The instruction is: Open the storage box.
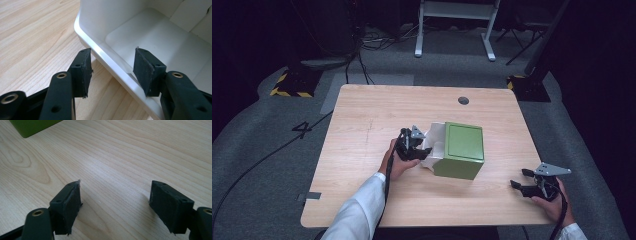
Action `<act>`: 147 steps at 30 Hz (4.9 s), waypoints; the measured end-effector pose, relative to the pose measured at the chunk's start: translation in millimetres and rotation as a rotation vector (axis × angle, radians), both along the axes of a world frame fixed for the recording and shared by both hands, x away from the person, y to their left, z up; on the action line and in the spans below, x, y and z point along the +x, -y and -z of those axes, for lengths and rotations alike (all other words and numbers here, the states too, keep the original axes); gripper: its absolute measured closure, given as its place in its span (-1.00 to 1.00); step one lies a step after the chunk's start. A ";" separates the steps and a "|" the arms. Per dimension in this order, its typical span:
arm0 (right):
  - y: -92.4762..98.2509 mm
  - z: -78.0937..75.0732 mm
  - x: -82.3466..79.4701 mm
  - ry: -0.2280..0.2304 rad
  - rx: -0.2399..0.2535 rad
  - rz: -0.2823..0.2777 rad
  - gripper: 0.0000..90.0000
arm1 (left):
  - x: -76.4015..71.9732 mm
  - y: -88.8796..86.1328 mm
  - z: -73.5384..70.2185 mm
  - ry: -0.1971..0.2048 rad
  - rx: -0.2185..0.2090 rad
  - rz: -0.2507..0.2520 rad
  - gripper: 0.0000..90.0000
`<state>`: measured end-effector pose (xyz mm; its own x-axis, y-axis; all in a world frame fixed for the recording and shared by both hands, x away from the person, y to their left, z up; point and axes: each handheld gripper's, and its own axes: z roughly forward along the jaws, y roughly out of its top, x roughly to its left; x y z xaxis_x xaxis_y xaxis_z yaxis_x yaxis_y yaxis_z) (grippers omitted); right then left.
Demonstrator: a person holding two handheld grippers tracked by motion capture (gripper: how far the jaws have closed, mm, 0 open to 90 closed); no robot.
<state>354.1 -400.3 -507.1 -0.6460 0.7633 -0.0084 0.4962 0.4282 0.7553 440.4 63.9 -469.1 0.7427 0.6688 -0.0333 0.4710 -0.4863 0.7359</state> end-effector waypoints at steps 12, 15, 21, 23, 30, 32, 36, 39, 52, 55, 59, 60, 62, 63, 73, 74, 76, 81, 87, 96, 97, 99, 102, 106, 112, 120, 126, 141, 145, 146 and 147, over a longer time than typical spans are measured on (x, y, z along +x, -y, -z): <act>0.0 0.0 -0.1 0.000 -0.001 0.000 -0.44 | 2.3 -12.3 2.1 -0.011 0.019 -0.016 0.14; 0.0 0.0 -0.1 0.000 -0.001 0.000 -0.44 | 2.7 -14.8 2.1 -0.011 0.027 -0.020 0.14; 0.0 -0.1 -0.1 0.000 -0.001 0.001 -0.44 | 4.0 -23.3 3.4 -0.013 0.043 -0.031 0.14; 0.0 0.0 -0.1 0.000 -0.001 0.000 -0.44 | 4.9 -27.1 4.2 -0.014 0.042 -0.038 0.14; 0.0 -0.1 -0.1 0.000 -0.001 0.001 -0.44 | 6.5 -36.5 4.8 -0.020 0.042 -0.042 0.14; 0.0 -0.1 -0.1 0.000 -0.001 0.001 -0.44 | 7.1 -40.2 4.9 -0.017 0.045 -0.042 0.14; 0.0 -0.1 -0.1 0.000 -0.001 0.001 -0.44 | 6.8 -43.5 4.8 -0.021 0.045 -0.044 0.14; 0.0 -0.1 -0.1 0.000 -0.001 0.001 -0.44 | 6.5 -46.2 4.6 -0.021 0.046 -0.047 0.13; 0.0 -0.1 -0.1 0.000 -0.001 0.001 -0.44 | 3.8 -58.0 -7.5 0.021 0.047 -0.085 0.06; 0.0 -0.1 -0.1 0.000 -0.001 0.001 -0.44 | 0.9 -63.1 -13.8 0.048 0.037 -0.091 0.05; 0.0 0.0 -0.1 0.000 0.000 0.000 -0.44 | 0.1 -67.0 -21.0 0.058 0.016 -0.096 0.03; 0.0 0.0 -0.1 0.000 0.000 0.000 -0.44 | 0.1 -67.0 -21.0 0.058 0.016 -0.096 0.03; 0.0 -0.1 -0.1 0.000 -0.001 0.001 -0.44 | -0.9 -69.5 -27.5 0.078 0.009 -0.096 0.02; 0.0 0.0 0.0 0.000 0.000 0.000 -0.44 | -1.3 -70.1 -29.1 0.086 0.010 -0.098 0.02; 0.1 0.0 0.0 -0.001 0.000 0.000 -0.44 | -13.2 -85.8 -41.5 0.118 0.032 -0.103 -0.04; 0.1 0.0 0.1 -0.001 0.000 0.000 -0.44 | -14.5 -87.8 -42.1 0.115 0.029 -0.103 -0.04; 0.1 0.0 0.1 0.000 0.000 0.000 -0.44 | -16.7 -91.1 -42.9 0.121 0.036 -0.109 -0.05; 0.0 0.0 0.0 -0.001 0.000 0.000 -0.44 | -23.5 -99.2 -44.4 0.124 0.059 -0.112 -0.06; 0.1 0.0 0.0 -0.001 0.000 0.000 -0.44 | -32.0 -110.7 -47.4 0.130 0.079 -0.117 -0.10; 0.1 0.0 -0.1 -0.001 0.001 0.001 -0.44 | -51.3 -126.7 -48.7 0.138 0.136 -0.113 -0.24; 0.1 0.0 -0.1 -0.001 0.001 0.001 -0.44 | -51.3 -126.7 -48.7 0.138 0.136 -0.113 -0.25; 0.1 0.0 -0.1 -0.001 0.001 0.001 -0.44 | -55.5 -129.9 -49.0 0.139 0.146 -0.115 -0.33; 0.2 0.0 -0.1 -0.001 -0.001 0.001 -0.44 | -65.3 -137.6 -49.6 0.147 0.170 -0.121 -0.40; 0.2 0.0 -0.1 -0.001 0.000 0.001 -0.44 | -74.8 -143.8 -49.3 0.153 0.197 -0.111 -0.48; 0.2 0.0 -0.1 0.000 -0.001 0.001 -0.44 | -86.8 -153.2 -40.5 0.126 0.220 -0.079 -0.61; 0.3 0.0 -0.2 0.000 0.000 0.002 -0.44 | -98.5 -166.7 -18.5 0.118 0.228 -0.059 -0.63; 0.4 0.0 -0.5 0.001 -0.001 0.003 -0.44 | -102.8 -174.3 -3.4 0.093 0.231 -0.056 -0.63; 0.5 0.0 -0.5 0.001 -0.001 0.002 -0.44 | -113.0 -212.0 34.2 -0.009 0.109 -0.139 -0.62; 0.3 0.0 -0.7 0.001 0.000 0.002 -0.44 | -114.7 -221.7 38.1 -0.027 0.042 -0.168 -0.62; 0.3 0.0 -0.7 0.001 0.000 0.002 -0.44 | -114.7 -221.7 38.1 -0.027 0.042 -0.168 -0.62; 0.3 0.0 -0.7 0.001 0.000 0.001 -0.44 | -115.4 -221.5 38.1 -0.024 0.058 -0.188 -0.62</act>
<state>353.4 -400.6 -507.1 -0.6450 0.7641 -0.0094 0.4959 0.4279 0.7557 325.0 285.4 -507.2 0.6042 0.7968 -0.0074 0.5747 -0.4293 0.6967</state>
